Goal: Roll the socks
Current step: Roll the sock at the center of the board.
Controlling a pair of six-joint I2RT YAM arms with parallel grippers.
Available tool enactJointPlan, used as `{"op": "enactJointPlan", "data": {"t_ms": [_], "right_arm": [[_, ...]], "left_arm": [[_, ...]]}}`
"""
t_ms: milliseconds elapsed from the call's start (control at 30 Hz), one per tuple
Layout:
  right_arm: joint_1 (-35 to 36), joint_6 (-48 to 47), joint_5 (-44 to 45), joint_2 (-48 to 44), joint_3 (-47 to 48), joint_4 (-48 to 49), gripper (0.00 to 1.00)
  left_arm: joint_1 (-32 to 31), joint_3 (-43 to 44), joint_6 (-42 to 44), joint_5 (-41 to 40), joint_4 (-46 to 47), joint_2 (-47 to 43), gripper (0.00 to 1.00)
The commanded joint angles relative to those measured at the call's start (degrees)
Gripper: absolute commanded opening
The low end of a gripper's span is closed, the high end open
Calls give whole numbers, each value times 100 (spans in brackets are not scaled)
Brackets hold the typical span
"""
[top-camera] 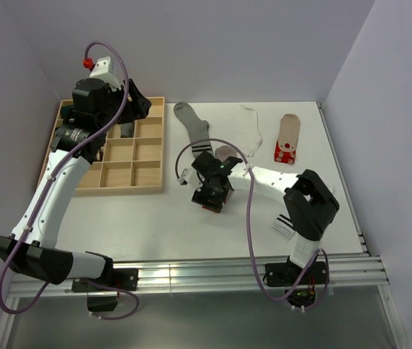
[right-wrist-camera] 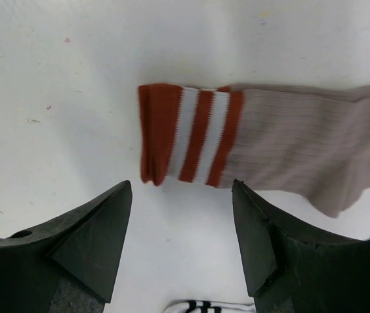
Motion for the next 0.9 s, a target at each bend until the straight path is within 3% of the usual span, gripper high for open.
{"op": "enactJointPlan", "data": {"t_ms": [0,467,867], "right_arm": [[272,161,276,-100,-200,366,70],[432,267,171,199,-350,498,65],[476,267,206,226,-631,735,54]], "left_arm": [[-23,279,104,-32,-32,18,68],[-23,-2,52,-23,100,-53,69],[-23,-388,17,74,381,-53,69]]}}
